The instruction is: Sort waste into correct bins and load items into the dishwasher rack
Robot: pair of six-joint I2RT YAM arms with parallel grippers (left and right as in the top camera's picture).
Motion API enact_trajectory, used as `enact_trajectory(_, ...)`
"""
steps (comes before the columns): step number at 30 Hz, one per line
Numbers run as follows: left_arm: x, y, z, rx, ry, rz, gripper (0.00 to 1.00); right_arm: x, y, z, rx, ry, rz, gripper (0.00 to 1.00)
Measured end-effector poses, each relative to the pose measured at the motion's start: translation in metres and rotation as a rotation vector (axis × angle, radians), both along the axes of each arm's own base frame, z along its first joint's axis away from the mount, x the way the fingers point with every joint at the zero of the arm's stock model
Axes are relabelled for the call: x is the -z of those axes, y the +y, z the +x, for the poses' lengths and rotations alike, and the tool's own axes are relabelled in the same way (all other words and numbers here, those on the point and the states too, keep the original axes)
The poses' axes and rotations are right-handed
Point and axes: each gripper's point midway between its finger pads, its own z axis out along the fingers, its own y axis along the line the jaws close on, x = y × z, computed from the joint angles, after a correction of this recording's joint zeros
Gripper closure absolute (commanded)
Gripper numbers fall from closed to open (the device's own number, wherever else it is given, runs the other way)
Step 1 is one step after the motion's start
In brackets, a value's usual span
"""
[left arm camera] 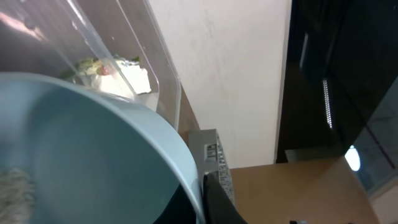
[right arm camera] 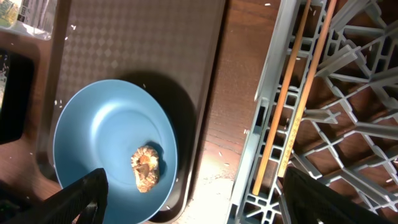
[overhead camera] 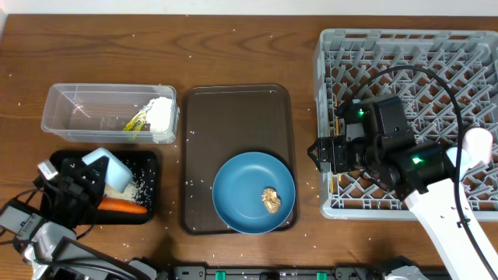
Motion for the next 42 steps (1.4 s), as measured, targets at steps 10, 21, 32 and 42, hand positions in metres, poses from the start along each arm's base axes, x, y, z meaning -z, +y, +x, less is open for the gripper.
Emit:
enact_trajectory(10, 0.001, 0.003, 0.0, -0.01, -0.001, 0.025, 0.94, -0.001, 0.0, 0.001, 0.014, 0.002, 0.008, 0.17)
enact_trajectory(21, 0.001, 0.007, 0.002, -0.019, 0.017, -0.004, 0.94, 0.001, 0.0, -0.001, 0.019, 0.012, 0.007, 0.18)
enact_trajectory(32, 0.001, 0.001, 0.004, -0.002, 0.026, -0.022, 0.94, 0.003, -0.001, -0.004, 0.019, 0.028, 0.001, 0.18)
enact_trajectory(42, -0.049, -0.036, 0.01, 0.121, -0.101, 0.143, 0.94, 0.004, -0.002, -0.007, 0.022, 0.043, -0.002, 0.18)
